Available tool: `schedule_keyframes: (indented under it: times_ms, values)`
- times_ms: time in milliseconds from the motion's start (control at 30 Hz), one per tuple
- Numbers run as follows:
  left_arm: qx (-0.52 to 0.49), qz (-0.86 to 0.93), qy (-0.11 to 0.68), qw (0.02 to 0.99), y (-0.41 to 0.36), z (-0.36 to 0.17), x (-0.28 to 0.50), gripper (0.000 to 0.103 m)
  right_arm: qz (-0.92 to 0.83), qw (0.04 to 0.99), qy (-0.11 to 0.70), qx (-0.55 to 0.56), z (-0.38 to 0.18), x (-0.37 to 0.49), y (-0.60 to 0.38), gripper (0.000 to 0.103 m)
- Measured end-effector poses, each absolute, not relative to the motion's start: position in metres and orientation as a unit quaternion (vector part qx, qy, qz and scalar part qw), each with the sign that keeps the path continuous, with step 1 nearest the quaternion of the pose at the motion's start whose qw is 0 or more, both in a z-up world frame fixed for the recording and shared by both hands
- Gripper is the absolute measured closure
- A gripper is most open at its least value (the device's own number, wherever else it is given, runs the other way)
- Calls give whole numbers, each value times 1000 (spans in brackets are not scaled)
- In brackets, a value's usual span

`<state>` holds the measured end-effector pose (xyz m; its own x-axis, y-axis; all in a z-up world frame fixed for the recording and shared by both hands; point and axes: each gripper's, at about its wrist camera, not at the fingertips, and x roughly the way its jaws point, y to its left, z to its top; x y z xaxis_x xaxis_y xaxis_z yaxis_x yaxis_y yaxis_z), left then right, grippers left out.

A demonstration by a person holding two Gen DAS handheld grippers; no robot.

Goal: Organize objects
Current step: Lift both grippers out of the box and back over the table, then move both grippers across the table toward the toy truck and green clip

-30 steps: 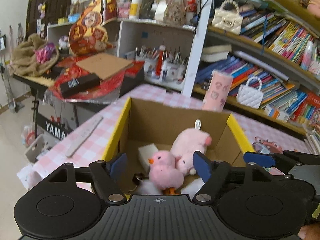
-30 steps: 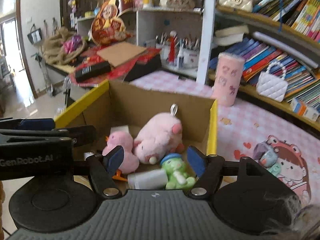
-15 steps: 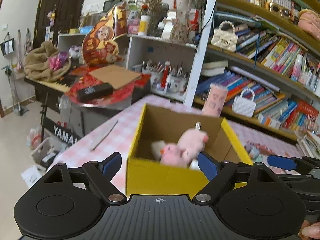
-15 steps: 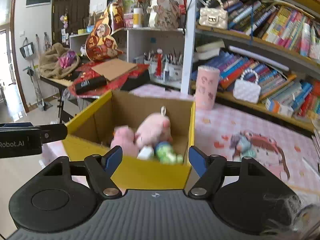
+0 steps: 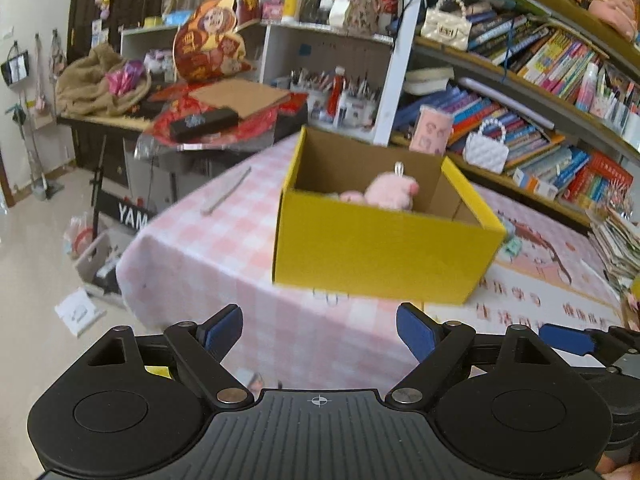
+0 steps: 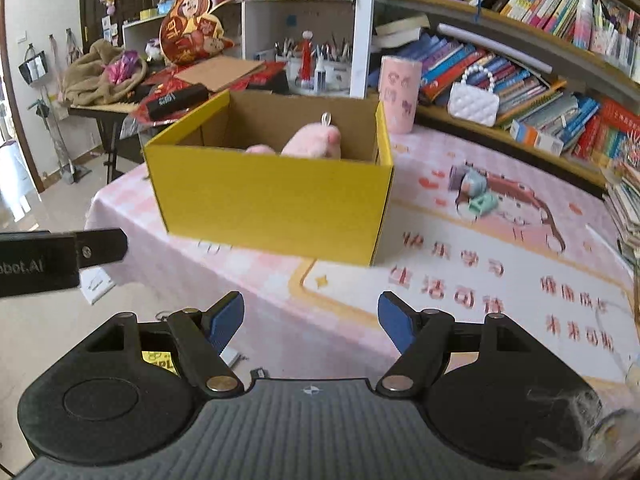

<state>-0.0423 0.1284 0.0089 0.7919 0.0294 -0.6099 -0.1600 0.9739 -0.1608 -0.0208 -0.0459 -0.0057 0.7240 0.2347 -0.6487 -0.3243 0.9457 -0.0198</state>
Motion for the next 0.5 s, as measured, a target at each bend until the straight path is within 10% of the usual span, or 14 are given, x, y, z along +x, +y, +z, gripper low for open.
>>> schedule_keyframes:
  times_ms: [500]
  values:
    - [-76,-29,356,931,86,-6,-37,11,65,927,369,-34,-16,-39,-98,25]
